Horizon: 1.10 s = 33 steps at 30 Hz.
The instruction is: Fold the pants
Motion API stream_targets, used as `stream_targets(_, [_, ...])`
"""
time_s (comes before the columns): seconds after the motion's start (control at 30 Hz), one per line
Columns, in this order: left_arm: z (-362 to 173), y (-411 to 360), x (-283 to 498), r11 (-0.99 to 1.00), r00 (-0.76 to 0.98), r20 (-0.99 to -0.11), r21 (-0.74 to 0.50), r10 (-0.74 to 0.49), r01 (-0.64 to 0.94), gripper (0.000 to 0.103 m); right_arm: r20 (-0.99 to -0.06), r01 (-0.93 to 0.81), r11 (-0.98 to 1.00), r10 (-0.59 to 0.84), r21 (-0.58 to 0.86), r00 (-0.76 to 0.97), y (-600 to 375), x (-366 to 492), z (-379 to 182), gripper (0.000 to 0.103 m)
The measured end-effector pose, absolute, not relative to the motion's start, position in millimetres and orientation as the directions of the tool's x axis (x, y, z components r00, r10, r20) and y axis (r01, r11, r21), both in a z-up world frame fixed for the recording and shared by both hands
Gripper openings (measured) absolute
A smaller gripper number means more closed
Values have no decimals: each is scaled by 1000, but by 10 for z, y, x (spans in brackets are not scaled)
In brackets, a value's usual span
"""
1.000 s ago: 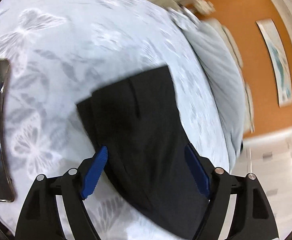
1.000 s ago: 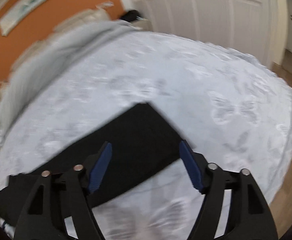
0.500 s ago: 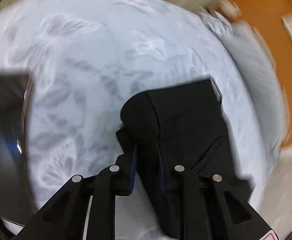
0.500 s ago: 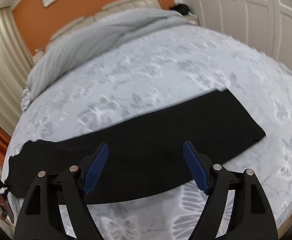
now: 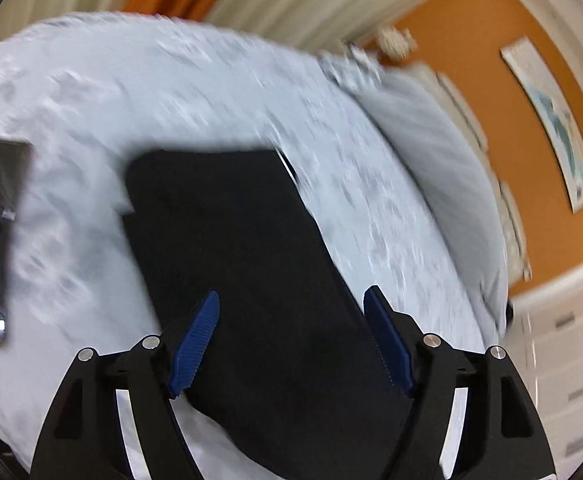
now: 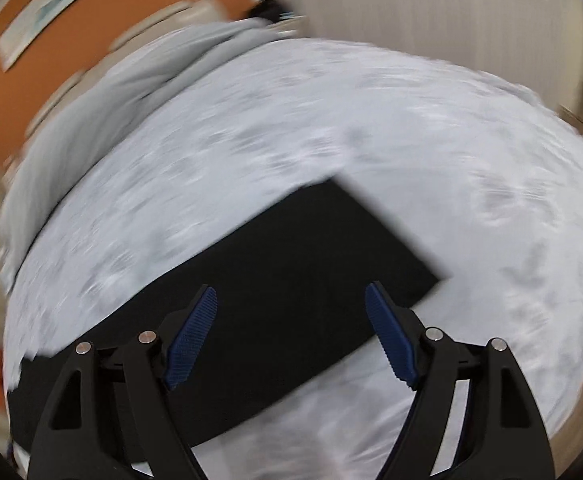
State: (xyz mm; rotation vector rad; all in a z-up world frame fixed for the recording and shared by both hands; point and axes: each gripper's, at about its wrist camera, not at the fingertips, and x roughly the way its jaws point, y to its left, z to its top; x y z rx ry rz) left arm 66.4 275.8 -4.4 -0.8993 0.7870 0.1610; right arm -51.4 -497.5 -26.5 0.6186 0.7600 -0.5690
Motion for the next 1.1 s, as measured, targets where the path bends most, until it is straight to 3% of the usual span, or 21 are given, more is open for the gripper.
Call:
stream_targets(0.2, [-193,2003,990,707,635,-715,-609,-293,-359,72,-749,618,746,-256,249,611,-5356,-466,-473,75])
stream_targets(0.47, [-171,1427,1227,845,624,-762,-440,-173,-304,72,-779,507,859,-274,65,564,-5380,151,-726,80])
stream_targets(0.5, [-196,1442,1263,850,619,-768,-430,-166,-305,72,-792,501,863,-267,57,550,-5404,231,-800,75])
stream_targets(0.53, [-223,1447,1280,850,613,-773,-426,-165,-309,72,-800,490,869,-245,70,548,-5407,264,-844,56])
stream_targets(0.6, [-270,1465,1300,843,611,-775,-430,-161,-323,72,-794,471,878,-225,88,566,-5406,281,-845,3])
stream_targets(0.77, [-304,1548,1397,834,617,-775,-429,-141,-348,72,-755,500,854,-229,148,615,-5567,106,-504,4])
stream_targets(0.87, [-354,1597,1424,830,597,-792,-417,-131,-371,72,-787,587,795,-260,156,560,-5799,-10,-673,6])
stream_targets(0.93, [-453,1623,1467,837,554,-826,-371,-100,-402,74,-809,612,777,-259,151,528,-5835,-34,-867,13])
stream_targets(0.97, [-500,1639,1488,841,535,-841,-347,-83,-415,74,-796,615,774,-276,148,539,-5809,-68,-864,26])
stream_targets(1.03, [-598,1718,1512,828,508,-859,-332,-68,-451,74,-796,652,751,-329,106,508,-5757,-90,-725,37])
stream_targets(1.1, [-564,1793,1482,802,525,-847,-367,-79,-472,74,-764,658,737,-335,153,552,-5708,-142,-526,36])
